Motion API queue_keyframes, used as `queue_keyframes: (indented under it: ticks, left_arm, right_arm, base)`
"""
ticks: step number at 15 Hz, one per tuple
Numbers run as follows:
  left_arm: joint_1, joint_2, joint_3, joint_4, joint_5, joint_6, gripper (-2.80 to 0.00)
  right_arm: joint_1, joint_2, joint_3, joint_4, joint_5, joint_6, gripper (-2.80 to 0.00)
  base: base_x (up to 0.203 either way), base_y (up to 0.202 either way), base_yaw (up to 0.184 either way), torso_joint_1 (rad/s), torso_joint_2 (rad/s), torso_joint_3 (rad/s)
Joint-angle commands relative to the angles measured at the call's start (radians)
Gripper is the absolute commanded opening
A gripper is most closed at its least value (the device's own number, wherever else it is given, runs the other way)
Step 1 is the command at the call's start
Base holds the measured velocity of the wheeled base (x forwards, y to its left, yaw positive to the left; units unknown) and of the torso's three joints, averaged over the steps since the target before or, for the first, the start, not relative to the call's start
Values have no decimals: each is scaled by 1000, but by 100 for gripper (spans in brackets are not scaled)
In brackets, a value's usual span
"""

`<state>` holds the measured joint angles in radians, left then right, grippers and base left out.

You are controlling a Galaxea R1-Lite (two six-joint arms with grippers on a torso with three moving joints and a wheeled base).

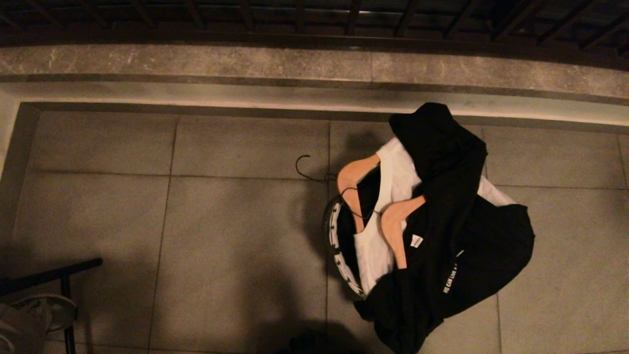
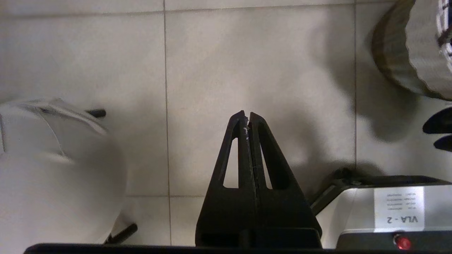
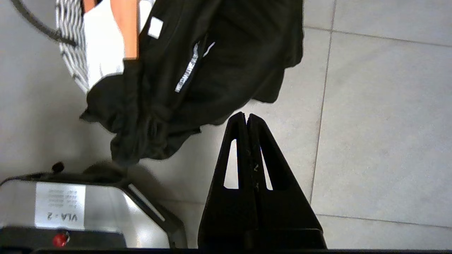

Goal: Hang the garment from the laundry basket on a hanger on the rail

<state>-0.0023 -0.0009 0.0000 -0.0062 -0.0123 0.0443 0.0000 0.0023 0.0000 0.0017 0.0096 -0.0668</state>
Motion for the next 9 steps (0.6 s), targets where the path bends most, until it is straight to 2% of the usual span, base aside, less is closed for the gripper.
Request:
queue_keyframes:
  ticks: [1, 3, 7, 9]
  left_arm:
    - [-1, 1, 2, 0, 0, -3, -280]
    - [-1, 1, 2, 0, 0, -4, -280]
    - [-1, 1, 2, 0, 0, -4, -280]
    - [-1, 1, 2, 0, 0, -3, -280]
  right_arm:
    - [0, -1, 0, 0, 1, -1, -280]
    - [0, -1, 0, 0, 1, -1, -280]
    - [0, -2, 0, 1, 1, -2, -280]
    - [0, 14, -15, 10, 4, -3, -280]
  base:
    - [0, 0, 0, 0, 0, 0]
    - [5, 103, -4, 1, 3, 0]
    - [1, 163, -2, 3, 3, 1]
    - [0, 0, 0, 0, 0, 0]
